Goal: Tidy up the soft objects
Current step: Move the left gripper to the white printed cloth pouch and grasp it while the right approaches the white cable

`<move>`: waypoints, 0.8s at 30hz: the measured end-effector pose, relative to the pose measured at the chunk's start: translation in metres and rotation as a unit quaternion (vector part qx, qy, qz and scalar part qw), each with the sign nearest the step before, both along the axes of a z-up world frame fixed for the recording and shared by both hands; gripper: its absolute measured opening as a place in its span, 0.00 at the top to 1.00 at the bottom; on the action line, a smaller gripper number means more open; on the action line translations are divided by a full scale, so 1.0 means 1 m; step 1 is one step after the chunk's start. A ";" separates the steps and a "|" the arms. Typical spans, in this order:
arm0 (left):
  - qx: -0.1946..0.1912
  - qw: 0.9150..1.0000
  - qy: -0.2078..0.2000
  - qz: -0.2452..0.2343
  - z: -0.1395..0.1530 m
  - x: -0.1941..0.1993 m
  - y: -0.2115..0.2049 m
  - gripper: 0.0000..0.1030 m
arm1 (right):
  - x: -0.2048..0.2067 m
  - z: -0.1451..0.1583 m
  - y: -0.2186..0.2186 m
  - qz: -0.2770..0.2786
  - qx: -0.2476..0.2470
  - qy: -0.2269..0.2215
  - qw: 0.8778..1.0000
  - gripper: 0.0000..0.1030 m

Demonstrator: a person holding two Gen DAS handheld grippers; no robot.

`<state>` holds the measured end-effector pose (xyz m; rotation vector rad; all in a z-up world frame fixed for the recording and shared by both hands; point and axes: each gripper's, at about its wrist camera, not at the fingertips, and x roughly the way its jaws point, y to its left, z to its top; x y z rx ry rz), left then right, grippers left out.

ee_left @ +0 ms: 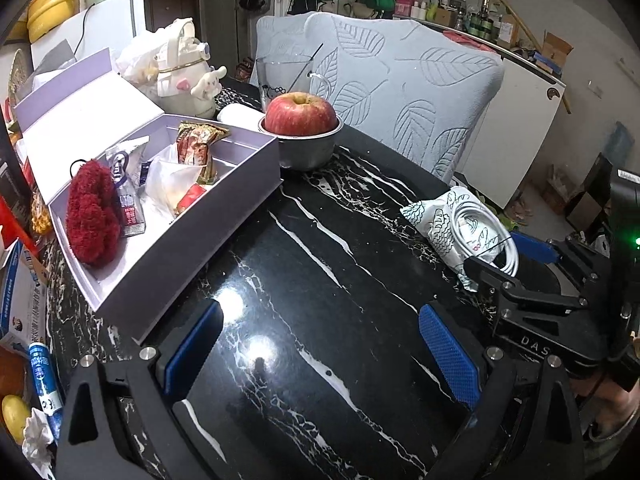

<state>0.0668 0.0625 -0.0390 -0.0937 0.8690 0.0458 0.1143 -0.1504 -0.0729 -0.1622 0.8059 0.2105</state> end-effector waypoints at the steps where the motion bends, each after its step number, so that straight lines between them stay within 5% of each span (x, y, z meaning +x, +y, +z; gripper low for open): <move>1: -0.001 1.000 0.001 0.000 -0.001 0.002 0.001 0.03 | 0.000 -0.001 -0.001 0.000 0.002 0.000 1.000 0.45; 2: -0.002 1.000 0.003 -0.001 -0.002 0.003 0.001 0.03 | 0.000 -0.001 -0.002 0.004 0.007 0.005 1.000 0.60; 5: -0.005 1.000 0.006 -0.003 -0.003 0.007 0.001 0.03 | -0.002 0.000 -0.005 0.010 0.016 0.010 1.000 0.63; 8: -0.012 1.000 0.002 -0.009 -0.002 0.010 -0.001 0.03 | -0.007 0.001 -0.011 0.019 0.041 0.023 0.999 0.82; 24: -0.021 0.996 -0.013 -0.089 0.003 0.038 -0.048 0.03 | -0.031 -0.005 -0.059 -0.018 0.077 0.050 0.996 0.85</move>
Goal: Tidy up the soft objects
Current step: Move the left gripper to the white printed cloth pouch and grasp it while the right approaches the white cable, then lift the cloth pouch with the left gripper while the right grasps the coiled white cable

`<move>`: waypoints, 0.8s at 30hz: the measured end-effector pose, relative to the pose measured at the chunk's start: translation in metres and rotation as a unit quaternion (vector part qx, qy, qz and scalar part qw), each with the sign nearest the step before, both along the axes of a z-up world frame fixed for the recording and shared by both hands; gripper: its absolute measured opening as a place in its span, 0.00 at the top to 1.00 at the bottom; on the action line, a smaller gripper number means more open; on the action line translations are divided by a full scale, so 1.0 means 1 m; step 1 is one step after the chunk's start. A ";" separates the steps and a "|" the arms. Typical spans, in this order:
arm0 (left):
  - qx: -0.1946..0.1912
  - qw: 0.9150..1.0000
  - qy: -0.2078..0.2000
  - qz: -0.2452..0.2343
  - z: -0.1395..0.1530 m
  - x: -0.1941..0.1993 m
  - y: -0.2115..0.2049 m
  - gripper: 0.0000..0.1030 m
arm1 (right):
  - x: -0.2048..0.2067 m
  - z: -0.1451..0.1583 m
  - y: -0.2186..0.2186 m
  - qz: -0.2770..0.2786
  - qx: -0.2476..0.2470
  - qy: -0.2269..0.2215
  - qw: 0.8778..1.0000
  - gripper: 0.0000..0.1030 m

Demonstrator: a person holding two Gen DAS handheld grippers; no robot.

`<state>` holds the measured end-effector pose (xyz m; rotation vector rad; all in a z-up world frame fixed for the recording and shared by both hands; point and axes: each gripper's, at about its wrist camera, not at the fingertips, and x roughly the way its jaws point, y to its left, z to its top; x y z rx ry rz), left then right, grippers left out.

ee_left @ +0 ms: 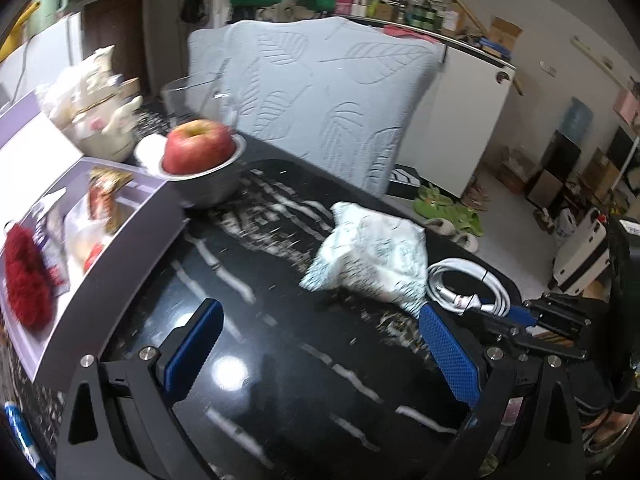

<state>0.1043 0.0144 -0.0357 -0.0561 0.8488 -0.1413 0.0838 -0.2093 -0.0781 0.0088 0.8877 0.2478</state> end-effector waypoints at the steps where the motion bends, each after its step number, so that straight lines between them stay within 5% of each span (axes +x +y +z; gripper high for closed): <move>1: 0.001 1.000 -0.001 -0.008 0.000 0.004 -0.005 0.03 | 0.001 -0.003 -0.004 -0.002 0.003 0.004 1.000 0.85; 12: 0.003 0.998 0.013 -0.064 -0.009 0.063 -0.041 0.03 | 0.009 -0.013 -0.023 -0.004 0.025 0.010 1.000 0.85; 21: -0.029 0.990 0.114 -0.078 -0.049 0.099 -0.046 0.03 | 0.011 -0.014 -0.031 -0.006 0.035 0.008 0.999 0.81; 24: -0.003 0.993 0.092 -0.075 -0.049 0.098 -0.049 0.03 | 0.013 -0.014 -0.032 -0.009 0.033 0.005 0.999 0.75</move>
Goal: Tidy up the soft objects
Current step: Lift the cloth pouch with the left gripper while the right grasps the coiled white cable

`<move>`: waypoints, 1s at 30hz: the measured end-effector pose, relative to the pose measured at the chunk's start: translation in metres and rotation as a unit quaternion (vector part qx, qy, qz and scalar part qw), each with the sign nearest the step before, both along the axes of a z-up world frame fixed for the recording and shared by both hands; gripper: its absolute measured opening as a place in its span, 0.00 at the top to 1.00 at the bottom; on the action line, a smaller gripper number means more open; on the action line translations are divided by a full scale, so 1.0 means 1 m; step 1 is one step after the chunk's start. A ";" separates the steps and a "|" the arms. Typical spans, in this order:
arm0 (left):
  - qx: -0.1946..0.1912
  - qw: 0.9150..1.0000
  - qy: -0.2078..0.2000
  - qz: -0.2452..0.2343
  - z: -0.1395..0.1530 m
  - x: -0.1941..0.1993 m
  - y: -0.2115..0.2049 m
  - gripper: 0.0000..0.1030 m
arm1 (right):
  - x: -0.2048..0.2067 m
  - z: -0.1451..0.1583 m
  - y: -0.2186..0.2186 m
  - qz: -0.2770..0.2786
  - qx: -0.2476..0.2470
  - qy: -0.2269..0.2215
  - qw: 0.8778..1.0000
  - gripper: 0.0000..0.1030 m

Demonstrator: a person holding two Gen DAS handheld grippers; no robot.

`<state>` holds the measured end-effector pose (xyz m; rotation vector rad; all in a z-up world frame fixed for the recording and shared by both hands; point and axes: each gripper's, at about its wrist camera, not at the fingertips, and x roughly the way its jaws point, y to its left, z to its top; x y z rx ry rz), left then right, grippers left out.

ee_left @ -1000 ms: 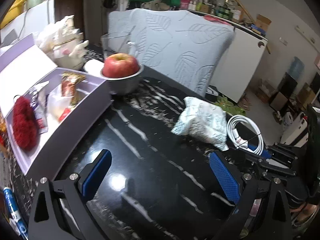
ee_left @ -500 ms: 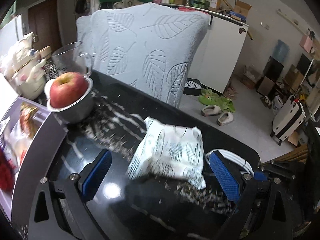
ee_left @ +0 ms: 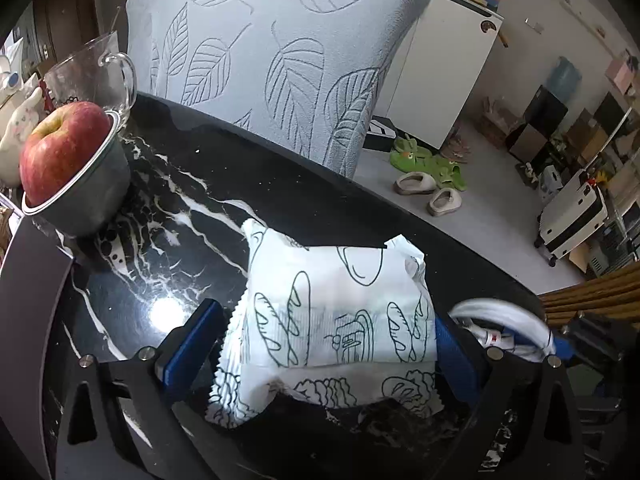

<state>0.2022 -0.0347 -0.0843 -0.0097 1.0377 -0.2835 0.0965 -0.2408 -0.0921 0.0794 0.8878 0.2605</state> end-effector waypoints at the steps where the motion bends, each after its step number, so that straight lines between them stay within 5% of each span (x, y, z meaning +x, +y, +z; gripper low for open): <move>1: 0.002 1.000 -0.003 -0.002 -0.001 -0.001 -0.001 0.04 | 0.001 0.000 0.000 -0.001 0.000 -0.001 1.000 0.75; 3: 0.008 1.000 -0.014 -0.005 -0.001 -0.004 -0.003 0.19 | 0.002 0.000 -0.002 -0.003 0.005 -0.001 1.000 0.75; 6: 0.023 0.999 -0.032 -0.020 0.001 -0.014 -0.008 0.29 | 0.002 0.000 -0.002 -0.003 0.017 -0.001 1.000 0.75; 11: 0.024 0.999 -0.030 -0.018 0.004 -0.026 -0.002 0.30 | -0.001 0.001 0.001 -0.005 0.015 -0.004 1.000 0.90; 30: 0.020 0.998 -0.011 0.058 0.002 -0.121 0.049 0.31 | -0.036 0.004 0.049 0.070 0.016 -0.004 0.997 0.91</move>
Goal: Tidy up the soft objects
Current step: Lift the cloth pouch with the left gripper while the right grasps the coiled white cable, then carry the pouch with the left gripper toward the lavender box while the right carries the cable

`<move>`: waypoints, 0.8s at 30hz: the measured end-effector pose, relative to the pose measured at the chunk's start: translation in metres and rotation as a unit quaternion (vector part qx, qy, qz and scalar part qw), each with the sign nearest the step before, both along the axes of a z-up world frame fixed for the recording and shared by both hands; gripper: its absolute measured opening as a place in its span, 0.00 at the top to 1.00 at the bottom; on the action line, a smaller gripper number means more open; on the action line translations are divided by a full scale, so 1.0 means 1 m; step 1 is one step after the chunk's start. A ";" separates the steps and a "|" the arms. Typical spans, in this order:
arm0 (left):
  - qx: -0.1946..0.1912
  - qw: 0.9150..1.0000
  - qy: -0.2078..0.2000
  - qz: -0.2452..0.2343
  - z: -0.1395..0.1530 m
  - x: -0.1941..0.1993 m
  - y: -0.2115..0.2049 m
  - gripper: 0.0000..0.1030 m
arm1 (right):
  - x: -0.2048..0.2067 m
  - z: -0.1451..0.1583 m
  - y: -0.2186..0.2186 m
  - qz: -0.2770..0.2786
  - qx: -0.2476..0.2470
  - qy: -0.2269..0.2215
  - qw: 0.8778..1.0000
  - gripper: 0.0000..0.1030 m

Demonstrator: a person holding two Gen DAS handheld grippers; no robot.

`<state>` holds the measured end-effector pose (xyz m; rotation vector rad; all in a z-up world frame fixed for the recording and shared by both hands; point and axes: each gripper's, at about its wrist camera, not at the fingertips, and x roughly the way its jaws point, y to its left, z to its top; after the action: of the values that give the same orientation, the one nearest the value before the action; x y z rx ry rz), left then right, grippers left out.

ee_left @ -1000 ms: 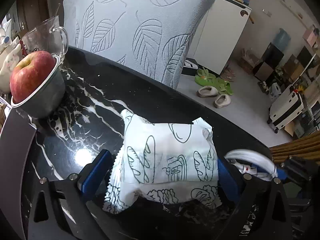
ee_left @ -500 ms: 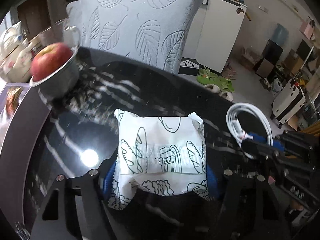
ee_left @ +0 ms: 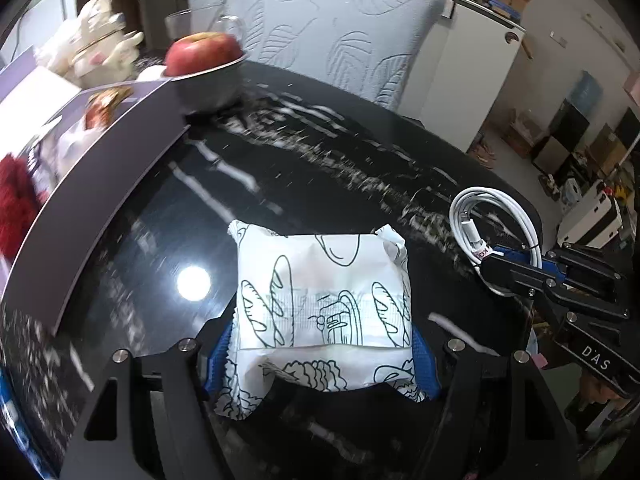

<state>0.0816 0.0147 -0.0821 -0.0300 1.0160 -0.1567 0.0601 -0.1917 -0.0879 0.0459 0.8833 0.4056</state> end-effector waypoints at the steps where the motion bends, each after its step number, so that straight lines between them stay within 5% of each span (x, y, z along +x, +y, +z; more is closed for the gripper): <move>1: -0.001 1.000 0.001 0.006 0.000 -0.006 0.004 0.31 | -0.003 0.000 0.006 0.010 0.003 0.002 1.000 0.91; 8: -0.001 0.999 0.000 0.037 0.001 -0.030 0.022 0.31 | -0.010 -0.003 0.029 0.032 -0.027 -0.018 0.999 0.88; 12: -0.003 0.999 -0.002 0.051 0.001 -0.033 0.028 0.31 | -0.004 -0.006 0.040 0.035 -0.051 -0.038 0.997 0.78; 24: -0.011 0.997 -0.004 0.073 0.002 -0.040 0.039 0.31 | 0.002 -0.008 0.048 0.025 -0.054 -0.043 0.997 0.84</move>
<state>0.0414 0.0538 -0.0805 -0.1229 1.0003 -0.0343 0.0621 -0.1435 -0.0962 -0.0931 0.8216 0.4024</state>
